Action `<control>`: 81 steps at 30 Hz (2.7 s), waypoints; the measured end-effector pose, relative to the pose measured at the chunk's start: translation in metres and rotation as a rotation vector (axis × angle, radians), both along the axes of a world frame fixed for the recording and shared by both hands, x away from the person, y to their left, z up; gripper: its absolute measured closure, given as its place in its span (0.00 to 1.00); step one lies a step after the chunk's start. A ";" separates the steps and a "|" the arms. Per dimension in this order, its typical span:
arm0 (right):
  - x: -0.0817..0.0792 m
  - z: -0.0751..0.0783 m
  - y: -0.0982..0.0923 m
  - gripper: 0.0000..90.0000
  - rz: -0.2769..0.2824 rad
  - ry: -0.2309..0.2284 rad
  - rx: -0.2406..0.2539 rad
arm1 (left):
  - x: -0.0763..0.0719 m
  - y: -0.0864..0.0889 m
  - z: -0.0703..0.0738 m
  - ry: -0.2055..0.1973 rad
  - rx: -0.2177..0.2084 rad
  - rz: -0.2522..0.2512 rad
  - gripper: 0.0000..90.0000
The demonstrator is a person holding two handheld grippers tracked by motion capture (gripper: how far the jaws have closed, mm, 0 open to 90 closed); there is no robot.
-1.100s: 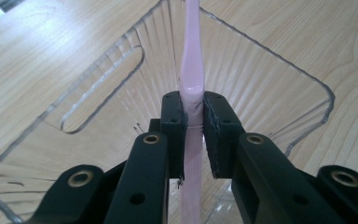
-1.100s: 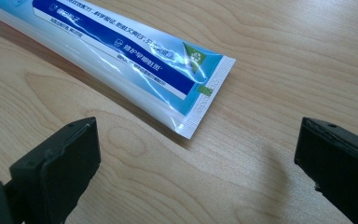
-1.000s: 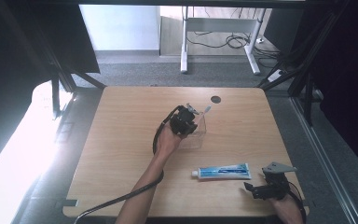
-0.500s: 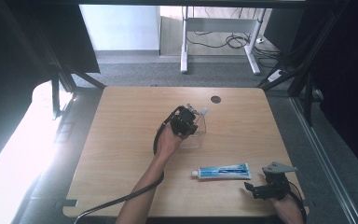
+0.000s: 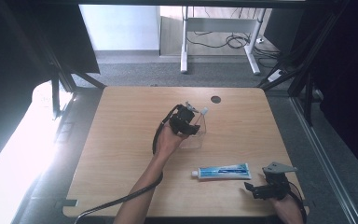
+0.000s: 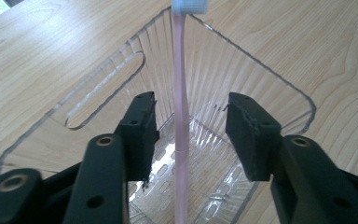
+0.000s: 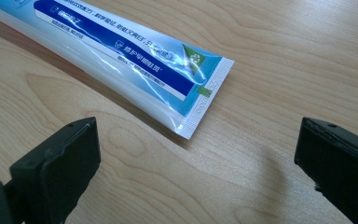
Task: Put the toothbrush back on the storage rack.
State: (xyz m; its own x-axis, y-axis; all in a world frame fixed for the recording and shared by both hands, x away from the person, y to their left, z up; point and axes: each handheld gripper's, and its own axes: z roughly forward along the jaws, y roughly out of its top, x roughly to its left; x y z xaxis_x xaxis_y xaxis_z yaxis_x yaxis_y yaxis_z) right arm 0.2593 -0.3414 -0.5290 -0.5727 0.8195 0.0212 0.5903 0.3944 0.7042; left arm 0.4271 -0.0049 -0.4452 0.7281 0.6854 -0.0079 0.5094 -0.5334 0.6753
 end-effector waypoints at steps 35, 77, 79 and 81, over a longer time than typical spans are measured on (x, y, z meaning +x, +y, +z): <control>0.000 0.000 0.001 0.01 0.000 -0.005 -0.004 | -0.022 0.024 0.026 0.026 -0.108 -0.089 0.16; -0.001 0.000 0.003 0.01 0.002 -0.007 -0.008 | -0.067 0.076 0.014 -0.060 -0.134 -0.098 0.14; -0.001 0.000 0.003 0.01 0.002 -0.007 -0.008 | -0.069 0.080 0.012 -0.057 -0.146 -0.089 0.14; -0.001 0.000 0.003 0.01 0.002 -0.008 -0.008 | -0.071 0.084 0.010 -0.053 -0.153 -0.081 0.14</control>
State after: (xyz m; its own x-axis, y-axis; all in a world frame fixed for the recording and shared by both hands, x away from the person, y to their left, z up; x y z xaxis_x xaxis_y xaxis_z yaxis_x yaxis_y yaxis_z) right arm 0.2583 -0.3380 -0.5287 -0.5746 0.8184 0.0099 0.5841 0.4016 0.7053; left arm 0.3562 0.0793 -0.4349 0.7830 0.6182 -0.0685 0.4309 -0.4598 0.7765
